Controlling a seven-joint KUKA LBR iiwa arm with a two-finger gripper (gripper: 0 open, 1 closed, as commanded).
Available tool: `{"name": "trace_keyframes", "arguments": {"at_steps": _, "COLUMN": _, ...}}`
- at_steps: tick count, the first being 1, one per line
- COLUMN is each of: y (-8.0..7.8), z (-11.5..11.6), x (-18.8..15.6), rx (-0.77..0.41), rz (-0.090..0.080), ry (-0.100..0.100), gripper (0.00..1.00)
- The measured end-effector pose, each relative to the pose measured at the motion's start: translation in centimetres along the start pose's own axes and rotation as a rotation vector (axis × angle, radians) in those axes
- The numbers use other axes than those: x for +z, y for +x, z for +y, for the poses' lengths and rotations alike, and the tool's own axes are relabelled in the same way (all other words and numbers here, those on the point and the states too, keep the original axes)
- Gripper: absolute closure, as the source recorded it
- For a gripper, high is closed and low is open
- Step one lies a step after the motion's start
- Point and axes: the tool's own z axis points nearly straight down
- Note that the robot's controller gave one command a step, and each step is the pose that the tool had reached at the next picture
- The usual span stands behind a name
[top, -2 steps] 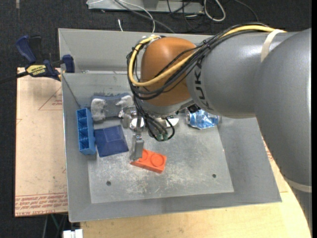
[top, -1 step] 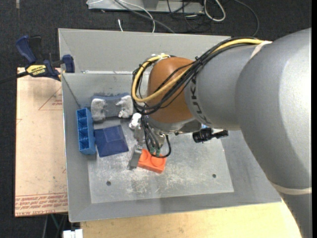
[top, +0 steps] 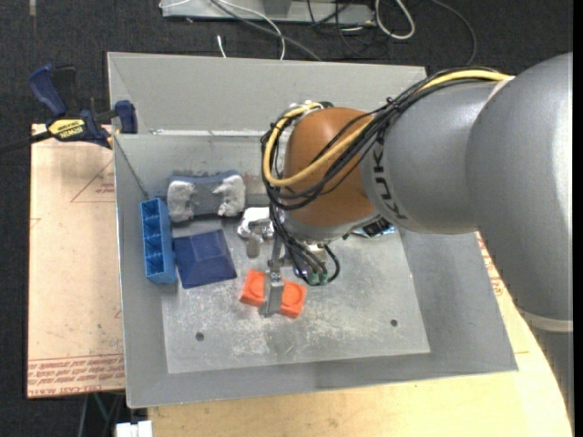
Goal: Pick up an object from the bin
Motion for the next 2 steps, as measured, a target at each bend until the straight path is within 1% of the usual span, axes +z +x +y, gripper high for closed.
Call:
{"name": "trace_keyframes", "arguments": {"at_steps": 1, "y": 0.9, "z": 0.5, "x": 1.0, "rx": 0.020, "rz": 0.002, "ry": -0.001, "gripper": 0.00}}
{"name": "trace_keyframes", "arguments": {"at_steps": 2, "y": -0.1, "z": 0.0, "x": 3.4, "rx": 0.038, "rz": 0.000, "ry": 0.000, "gripper": 0.00}}
